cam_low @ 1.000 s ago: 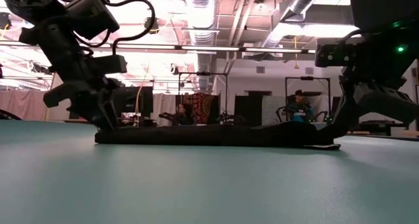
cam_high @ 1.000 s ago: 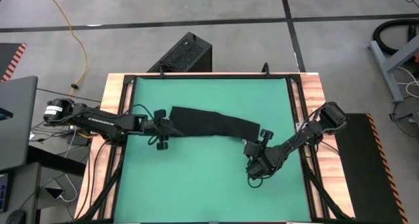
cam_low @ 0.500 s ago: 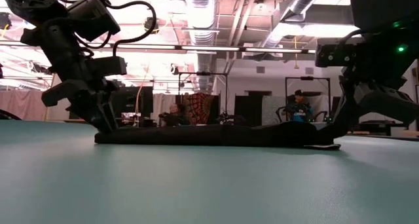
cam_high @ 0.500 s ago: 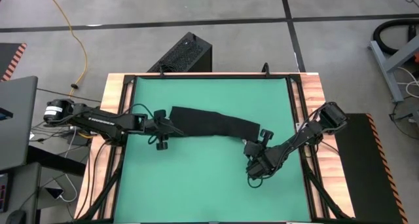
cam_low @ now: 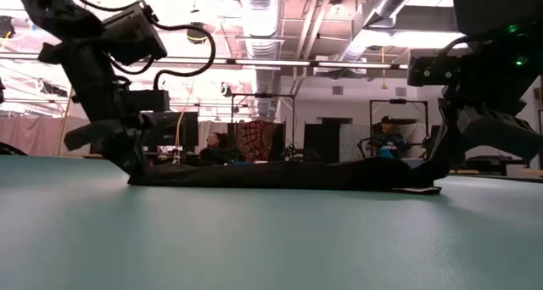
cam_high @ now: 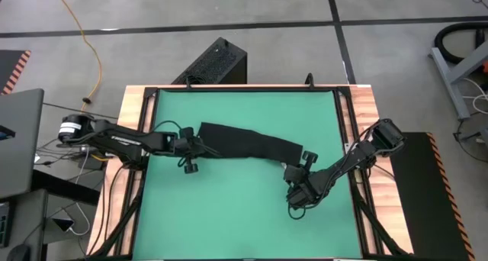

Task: Roll towel
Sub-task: Roll the black towel

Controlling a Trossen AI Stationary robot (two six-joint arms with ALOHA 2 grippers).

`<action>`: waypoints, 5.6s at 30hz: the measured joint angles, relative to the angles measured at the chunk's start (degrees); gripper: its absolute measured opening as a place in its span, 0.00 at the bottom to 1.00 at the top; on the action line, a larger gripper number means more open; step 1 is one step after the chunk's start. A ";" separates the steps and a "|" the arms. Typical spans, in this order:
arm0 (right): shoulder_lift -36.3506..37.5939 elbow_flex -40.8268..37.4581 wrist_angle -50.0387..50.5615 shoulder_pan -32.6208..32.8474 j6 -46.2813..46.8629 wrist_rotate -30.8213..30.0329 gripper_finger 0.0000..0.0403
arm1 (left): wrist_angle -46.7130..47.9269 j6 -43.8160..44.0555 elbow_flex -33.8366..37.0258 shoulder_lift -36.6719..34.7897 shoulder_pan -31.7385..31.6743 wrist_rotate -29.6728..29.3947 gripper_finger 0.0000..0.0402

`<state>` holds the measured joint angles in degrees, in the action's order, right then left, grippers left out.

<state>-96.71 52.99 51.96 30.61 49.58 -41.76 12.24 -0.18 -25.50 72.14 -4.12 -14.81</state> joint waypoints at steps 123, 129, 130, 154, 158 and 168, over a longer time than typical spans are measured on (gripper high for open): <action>-1.09 8.12 -14.72 -20.52 -37.42 5.77 0.01 | 41.06 1.29 -26.48 -15.82 4.84 -27.60 0.00; 7.07 8.74 -12.48 -21.07 -37.95 5.40 0.01 | 41.01 2.16 -26.48 -15.82 4.85 -27.65 0.00; 8.16 8.74 -12.28 -21.07 -37.99 5.40 0.01 | 40.95 2.73 -26.48 -15.82 4.85 -27.59 0.00; 6.09 5.81 -6.53 -7.02 -13.96 29.41 0.06 | 26.47 25.53 -19.76 -12.81 16.68 -5.59 0.00; 5.44 5.81 -5.71 -7.24 -13.99 29.26 0.13 | 26.75 24.30 -19.64 -12.96 16.92 -9.64 0.00; 10.12 5.81 -5.21 -8.68 -15.65 28.08 0.32 | 27.02 21.72 -19.64 -13.42 16.33 -10.59 0.00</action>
<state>-86.58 58.81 46.75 21.93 33.93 -13.69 39.27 21.55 -45.15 58.72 12.21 -25.40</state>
